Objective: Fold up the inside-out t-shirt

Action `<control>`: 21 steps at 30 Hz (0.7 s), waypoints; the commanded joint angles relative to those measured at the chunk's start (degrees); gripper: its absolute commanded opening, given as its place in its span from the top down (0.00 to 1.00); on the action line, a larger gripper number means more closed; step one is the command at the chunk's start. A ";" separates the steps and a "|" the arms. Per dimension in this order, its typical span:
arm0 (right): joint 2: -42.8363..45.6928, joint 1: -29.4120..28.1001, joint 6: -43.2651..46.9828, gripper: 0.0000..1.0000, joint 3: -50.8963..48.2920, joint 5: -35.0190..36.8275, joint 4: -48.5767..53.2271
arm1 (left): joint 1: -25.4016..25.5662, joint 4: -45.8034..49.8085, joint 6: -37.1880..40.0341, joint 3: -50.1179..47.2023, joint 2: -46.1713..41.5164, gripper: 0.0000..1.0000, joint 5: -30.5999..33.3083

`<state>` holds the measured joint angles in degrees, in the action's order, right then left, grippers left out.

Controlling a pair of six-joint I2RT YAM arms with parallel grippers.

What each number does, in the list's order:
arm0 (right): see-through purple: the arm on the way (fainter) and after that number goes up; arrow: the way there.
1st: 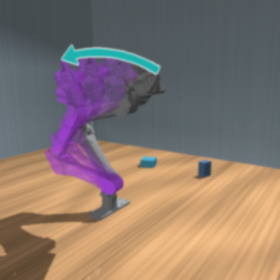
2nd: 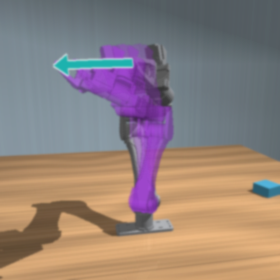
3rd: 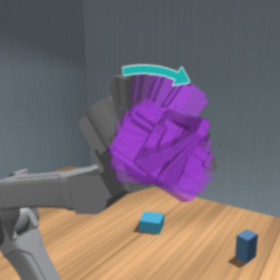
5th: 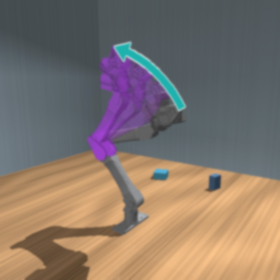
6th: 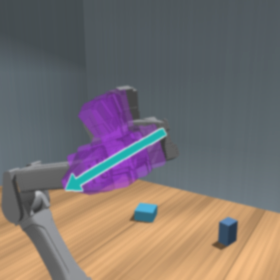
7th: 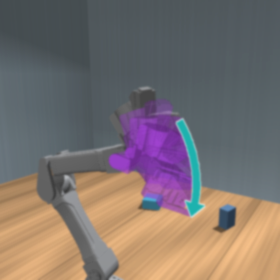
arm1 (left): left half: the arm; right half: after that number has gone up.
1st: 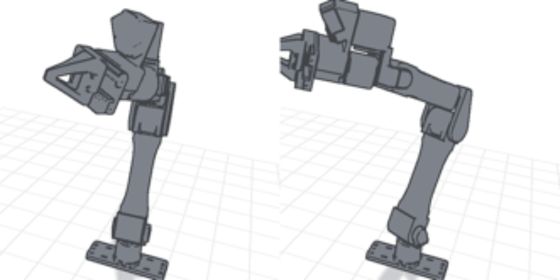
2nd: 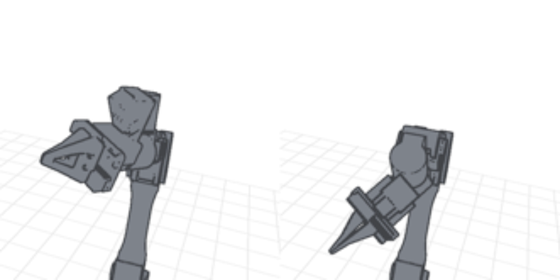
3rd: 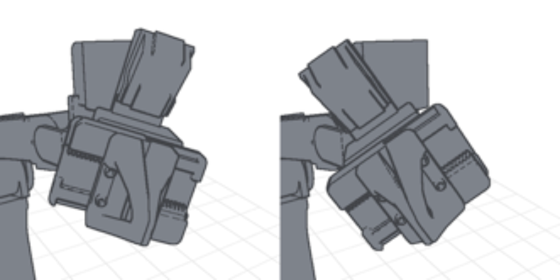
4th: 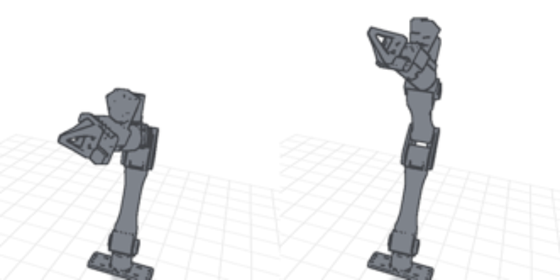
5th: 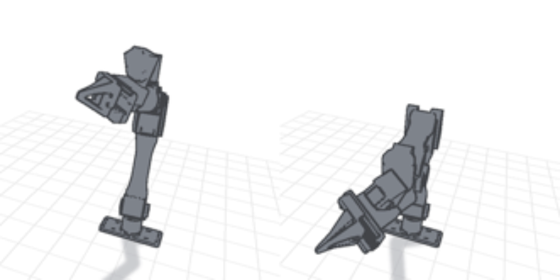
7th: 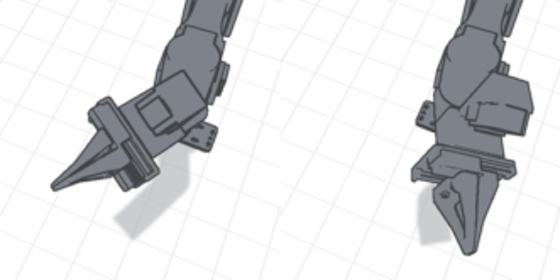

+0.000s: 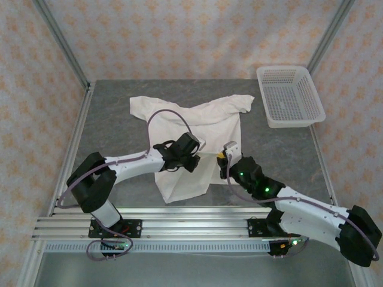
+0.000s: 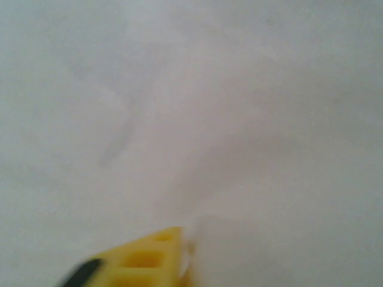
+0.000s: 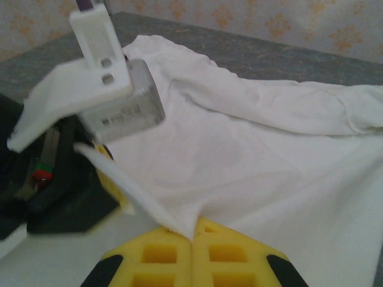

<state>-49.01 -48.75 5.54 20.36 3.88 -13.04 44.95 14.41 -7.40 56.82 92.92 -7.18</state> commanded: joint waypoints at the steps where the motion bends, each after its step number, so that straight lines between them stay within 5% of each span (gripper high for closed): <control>1: 1.99 0.19 -1.66 1.00 1.79 2.59 6.73 | -0.69 1.23 -1.72 0.65 -5.56 1.00 -0.47; 4: 4.28 -0.06 -5.54 0.68 2.48 -4.19 9.86 | -0.92 3.52 -2.59 1.31 -8.15 1.00 -1.83; 6: 5.30 -2.57 -9.12 0.64 0.52 -9.92 6.27 | -1.37 3.92 -3.29 1.13 -9.36 1.00 -2.20; 10: 0.59 -12.17 -12.84 0.76 -3.81 -4.96 -6.74 | -2.73 3.58 -5.14 1.44 -10.65 1.00 -3.66; 13: -10.50 -15.39 -11.78 0.99 -1.10 -0.83 -13.98 | -2.94 5.96 -5.83 3.61 -10.66 1.00 -3.85; 21: -40.78 -15.13 1.02 1.00 7.24 10.66 -36.20 | -3.20 11.48 -6.13 9.03 -11.57 1.00 -6.17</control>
<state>-83.70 -64.29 0.14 22.96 7.51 -36.53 42.22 21.85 -12.43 62.61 83.00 -11.75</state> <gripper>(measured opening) 0.042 0.053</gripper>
